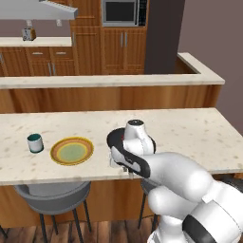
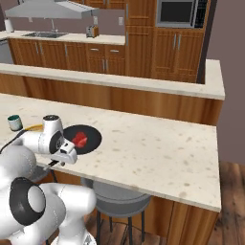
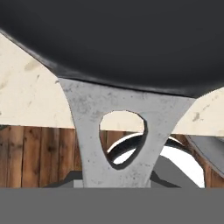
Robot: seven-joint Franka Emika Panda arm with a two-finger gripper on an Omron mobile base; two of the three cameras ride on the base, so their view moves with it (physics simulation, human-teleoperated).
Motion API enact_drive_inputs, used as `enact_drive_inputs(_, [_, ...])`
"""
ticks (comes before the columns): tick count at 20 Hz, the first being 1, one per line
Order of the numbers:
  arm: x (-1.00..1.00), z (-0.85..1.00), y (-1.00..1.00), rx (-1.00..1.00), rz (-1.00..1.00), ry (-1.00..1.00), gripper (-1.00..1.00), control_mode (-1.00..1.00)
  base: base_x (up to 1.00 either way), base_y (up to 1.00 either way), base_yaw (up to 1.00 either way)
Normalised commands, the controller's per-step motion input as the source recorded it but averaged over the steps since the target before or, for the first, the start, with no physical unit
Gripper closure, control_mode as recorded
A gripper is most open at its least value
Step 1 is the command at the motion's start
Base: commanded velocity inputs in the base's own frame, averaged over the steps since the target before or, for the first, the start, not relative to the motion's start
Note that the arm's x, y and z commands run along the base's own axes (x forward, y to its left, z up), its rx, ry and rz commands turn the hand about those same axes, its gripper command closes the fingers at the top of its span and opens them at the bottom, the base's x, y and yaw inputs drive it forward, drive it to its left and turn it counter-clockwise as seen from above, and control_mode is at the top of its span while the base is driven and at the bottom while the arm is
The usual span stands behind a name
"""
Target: Pick up the pan with the steak in it and place it on the dining table. Then place the steak on the plate.
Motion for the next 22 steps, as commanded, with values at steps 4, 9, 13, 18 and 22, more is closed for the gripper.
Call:
enact_drive_inputs(4, [0.56,-0.37,0.22,0.00,0.00,0.09,1.00,-1.00,0.00,0.00,0.00])
enact_drive_inputs(9, [0.60,-0.33,0.14,0.00,0.01,0.12,1.00,-1.00,0.00,0.00,0.00])
enact_drive_inputs(13, [0.56,-0.31,0.10,0.00,0.02,0.13,1.00,-1.00,0.00,0.00,0.00])
enact_drive_inputs(18, [0.30,-0.14,0.09,-0.01,0.00,0.05,1.00,-1.00,0.00,0.00,0.00])
enact_drive_inputs(22, [0.00,0.00,0.00,0.00,0.00,0.00,1.00,-1.00,0.00,0.00,0.00])
